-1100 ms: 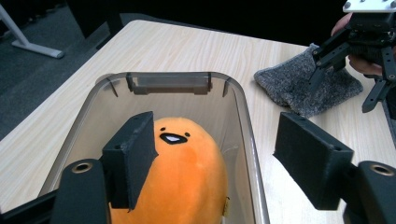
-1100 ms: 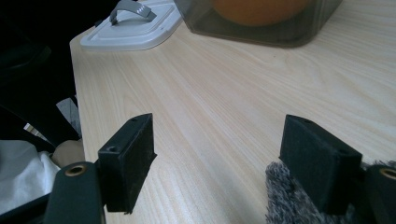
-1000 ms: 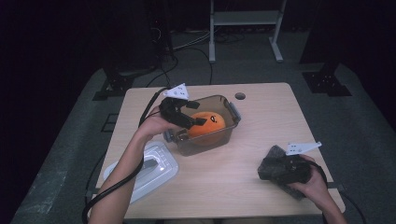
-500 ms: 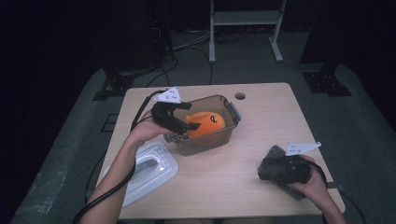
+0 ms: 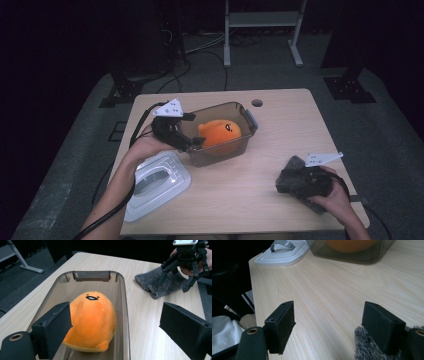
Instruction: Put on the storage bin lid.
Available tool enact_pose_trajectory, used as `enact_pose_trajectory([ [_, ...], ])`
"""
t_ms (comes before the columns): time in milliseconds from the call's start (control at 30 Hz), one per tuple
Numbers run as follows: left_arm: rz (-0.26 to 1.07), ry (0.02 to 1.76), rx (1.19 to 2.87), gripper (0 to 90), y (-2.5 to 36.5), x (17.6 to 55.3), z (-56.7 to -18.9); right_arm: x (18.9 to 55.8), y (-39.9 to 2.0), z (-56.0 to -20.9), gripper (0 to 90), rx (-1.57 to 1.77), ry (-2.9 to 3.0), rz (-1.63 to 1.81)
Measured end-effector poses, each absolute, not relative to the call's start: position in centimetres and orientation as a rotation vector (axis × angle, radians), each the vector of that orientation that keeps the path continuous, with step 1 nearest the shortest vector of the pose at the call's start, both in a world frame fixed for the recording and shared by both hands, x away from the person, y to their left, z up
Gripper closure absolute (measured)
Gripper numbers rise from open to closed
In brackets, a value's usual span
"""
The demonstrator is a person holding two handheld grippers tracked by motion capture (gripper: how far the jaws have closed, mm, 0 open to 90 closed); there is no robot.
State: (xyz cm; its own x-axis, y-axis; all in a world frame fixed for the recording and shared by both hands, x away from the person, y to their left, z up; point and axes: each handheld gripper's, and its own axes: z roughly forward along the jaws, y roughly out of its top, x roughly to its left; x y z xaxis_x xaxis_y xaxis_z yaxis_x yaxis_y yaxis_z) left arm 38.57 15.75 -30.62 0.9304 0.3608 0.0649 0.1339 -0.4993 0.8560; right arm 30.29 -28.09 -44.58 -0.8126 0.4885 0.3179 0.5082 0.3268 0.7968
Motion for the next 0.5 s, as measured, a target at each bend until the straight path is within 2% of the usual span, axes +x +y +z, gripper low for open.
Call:
enact_pose_trajectory([
  [500,0.333,0.376,2.108,9.3,18.4,36.6,-31.6,30.3,-28.0,-44.8,24.9,-0.956,-2.541,-1.521],
])
